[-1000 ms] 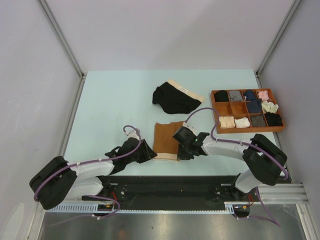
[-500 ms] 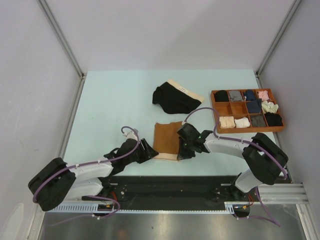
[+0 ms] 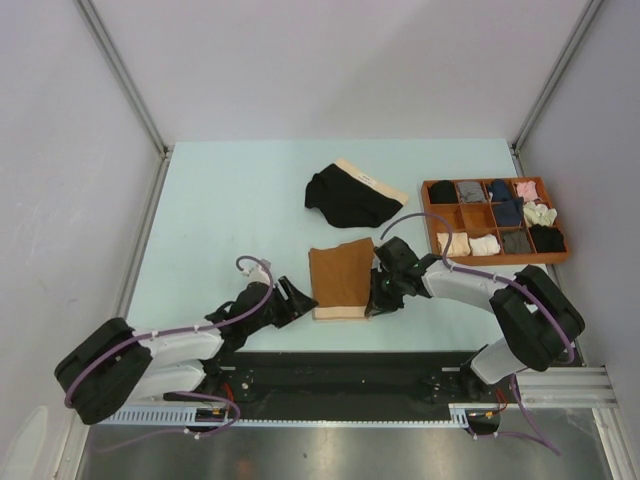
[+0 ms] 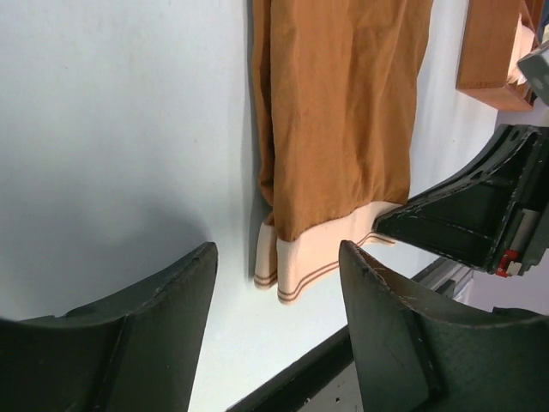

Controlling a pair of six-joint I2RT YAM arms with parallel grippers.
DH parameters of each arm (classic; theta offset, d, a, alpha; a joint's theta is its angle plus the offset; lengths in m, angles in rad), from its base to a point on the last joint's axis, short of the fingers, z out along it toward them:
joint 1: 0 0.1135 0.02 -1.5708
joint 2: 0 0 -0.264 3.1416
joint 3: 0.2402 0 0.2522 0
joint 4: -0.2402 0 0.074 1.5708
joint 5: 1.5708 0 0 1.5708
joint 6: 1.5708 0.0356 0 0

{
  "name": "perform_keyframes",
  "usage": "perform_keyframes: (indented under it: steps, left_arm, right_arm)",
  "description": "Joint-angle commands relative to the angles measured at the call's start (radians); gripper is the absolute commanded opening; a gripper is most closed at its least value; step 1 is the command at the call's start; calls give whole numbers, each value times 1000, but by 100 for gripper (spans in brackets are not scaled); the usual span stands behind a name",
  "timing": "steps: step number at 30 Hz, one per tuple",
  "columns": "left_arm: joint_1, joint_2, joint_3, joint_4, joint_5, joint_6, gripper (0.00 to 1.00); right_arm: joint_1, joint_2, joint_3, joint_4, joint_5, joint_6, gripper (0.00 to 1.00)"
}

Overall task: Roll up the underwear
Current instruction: Fold the underwear at the center of the board.

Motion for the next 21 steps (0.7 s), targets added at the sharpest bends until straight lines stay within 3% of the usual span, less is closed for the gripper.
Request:
perform_keyframes:
  steps: [1, 6, 15, 19, 21]
  left_arm:
    - [-18, 140, -63, -21, 11, -27, 66]
    - [-59, 227, -52, 82, 28, -50, 61]
    - [-105, 263, -5, -96, -6, -142, 52]
    - [-118, 269, 21, -210, -29, -170, 42]
    - [-133, 264, 12, -228, -29, -210, 45]
  right_arm:
    - [-22, -10, -43, -2, -29, -19, 0]
    - [-38, -6, -75, 35, -51, -10, 0]
    - [-39, -27, -91, 38, -49, -5, 0]
    - [-39, -30, -92, 37, -40, -3, 0]
    - [-39, -35, -94, 35, -43, -2, 0]
